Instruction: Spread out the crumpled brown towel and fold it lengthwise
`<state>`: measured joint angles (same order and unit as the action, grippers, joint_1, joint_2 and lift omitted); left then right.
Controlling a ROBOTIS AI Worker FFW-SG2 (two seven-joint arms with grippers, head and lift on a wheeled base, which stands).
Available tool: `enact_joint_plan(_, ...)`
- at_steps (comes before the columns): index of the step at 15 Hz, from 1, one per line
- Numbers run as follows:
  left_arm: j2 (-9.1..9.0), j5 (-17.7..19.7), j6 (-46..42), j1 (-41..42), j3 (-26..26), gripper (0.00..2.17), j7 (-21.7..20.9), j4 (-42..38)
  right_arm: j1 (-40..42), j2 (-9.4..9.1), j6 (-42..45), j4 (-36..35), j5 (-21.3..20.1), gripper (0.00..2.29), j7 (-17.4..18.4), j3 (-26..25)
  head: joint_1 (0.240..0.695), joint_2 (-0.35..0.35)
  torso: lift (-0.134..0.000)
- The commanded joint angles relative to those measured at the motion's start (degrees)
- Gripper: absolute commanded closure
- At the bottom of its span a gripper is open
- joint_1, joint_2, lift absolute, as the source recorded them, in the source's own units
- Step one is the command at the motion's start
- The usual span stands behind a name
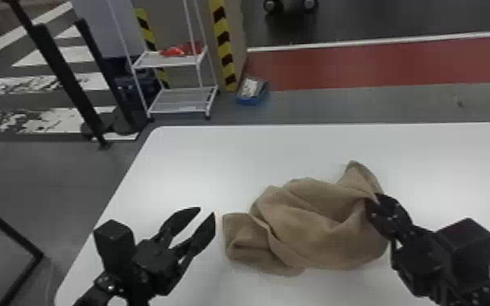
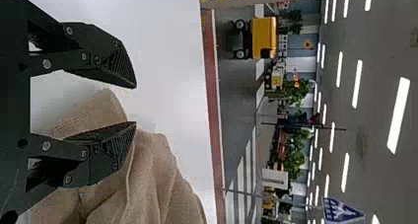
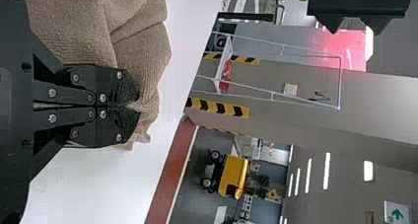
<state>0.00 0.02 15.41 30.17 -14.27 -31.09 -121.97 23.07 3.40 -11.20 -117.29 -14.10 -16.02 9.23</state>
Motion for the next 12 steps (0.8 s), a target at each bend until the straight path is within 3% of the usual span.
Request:
enact_joint_plan(1, 0.08, -0.11, 0.55, -0.55, -2.08, 0.72, -1.96, -1.69, 1.81, 0.03, 0.51, -2.51, -0.67, 1.66, 0.12, -1.67, 0.695, 0.199, -0.123)
enact_joint_plan(2, 0.35, -0.73, 7.05, -0.82, -2.78, 0.70, -7.50, -2.75, 2.07, 0.03, 0.86, -2.77, -0.40, 1.66, 0.12, -2.02, 0.695, 0.193, -0.123)
enact_joint_plan(3, 0.52, -1.69, 13.73, -1.08, -2.78, 0.52, -11.54, -3.10, 2.07, 0.03, 0.86, -2.77, -0.49, 1.66, 0.20, -2.02, 0.695, 0.189, -0.123)
enact_joint_plan(4, 0.52, -2.40, 15.31, -1.17, -1.73, 0.31, -12.77, -3.10, 2.07, 0.03, 0.86, -2.77, -0.49, 1.66, 0.47, -1.67, 0.695, 0.170, -0.123)
enact_joint_plan(12, 0.08, -3.36, 12.50, -0.29, 6.45, 0.20, -10.58, 0.42, 2.60, -0.23, 1.39, -0.05, -2.95, 1.65, 2.31, 0.00, 0.695, 0.103, -0.123)
